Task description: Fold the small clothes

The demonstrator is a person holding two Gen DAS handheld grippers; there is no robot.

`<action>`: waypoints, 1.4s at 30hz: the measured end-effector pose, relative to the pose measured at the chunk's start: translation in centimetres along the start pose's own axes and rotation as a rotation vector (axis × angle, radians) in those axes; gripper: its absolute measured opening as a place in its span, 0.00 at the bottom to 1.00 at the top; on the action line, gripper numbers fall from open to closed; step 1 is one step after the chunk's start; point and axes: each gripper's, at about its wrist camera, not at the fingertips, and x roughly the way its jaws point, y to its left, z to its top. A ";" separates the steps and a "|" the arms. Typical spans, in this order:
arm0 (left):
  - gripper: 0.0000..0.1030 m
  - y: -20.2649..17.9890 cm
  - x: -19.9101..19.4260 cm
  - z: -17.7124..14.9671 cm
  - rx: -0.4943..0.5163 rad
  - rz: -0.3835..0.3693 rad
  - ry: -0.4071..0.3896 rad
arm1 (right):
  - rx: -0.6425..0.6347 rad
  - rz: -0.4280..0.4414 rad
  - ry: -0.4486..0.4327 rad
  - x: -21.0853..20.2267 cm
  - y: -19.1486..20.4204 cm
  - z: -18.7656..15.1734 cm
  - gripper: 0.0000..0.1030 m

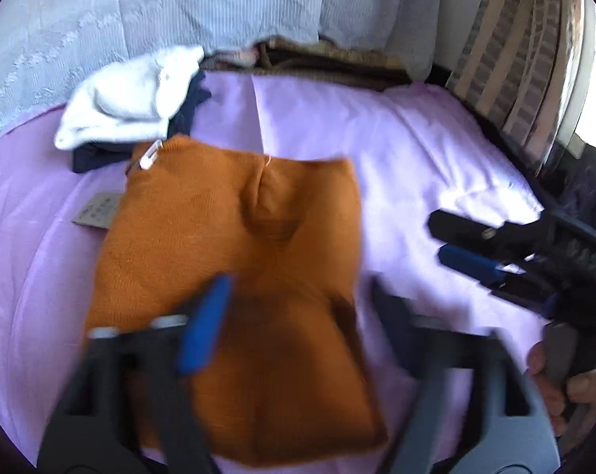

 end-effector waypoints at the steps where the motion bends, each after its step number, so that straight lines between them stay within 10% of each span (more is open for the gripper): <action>1: 0.82 -0.3 -0.5 -0.2 0.017 0.005 -0.017 | 0.005 0.035 0.011 0.2 0.1 -0.1 0.64; 15: 0.85 7.2 -4.9 -3.6 -0.102 0.038 -0.015 | 0.006 0.154 0.097 3.9 1.7 -0.4 0.60; 18: 0.85 8.1 -3.7 -4.1 -0.124 0.023 0.034 | -0.059 0.122 0.134 5.8 3.1 -0.4 0.51; 20: 0.85 8.2 -2.6 -4.2 -0.135 0.010 0.071 | -0.100 0.084 0.131 7.0 3.8 -0.6 0.20; 23: 0.84 7.7 -1.8 -4.2 -0.131 -0.003 0.095 | -0.221 0.077 0.058 6.5 5.8 -0.1 0.13; 27: 0.84 5.8 -1.1 -3.7 -0.095 0.010 0.096 | -0.309 0.037 0.009 6.9 6.9 1.3 0.12; 34: 0.87 6.8 -0.5 -4.0 -0.122 -0.021 0.142 | -0.057 0.067 0.141 8.6 0.6 1.2 0.21; 42: 0.87 8.5 -4.7 -0.3 -0.144 0.025 -0.012 | -0.228 0.054 -0.052 2.1 5.0 -0.2 0.24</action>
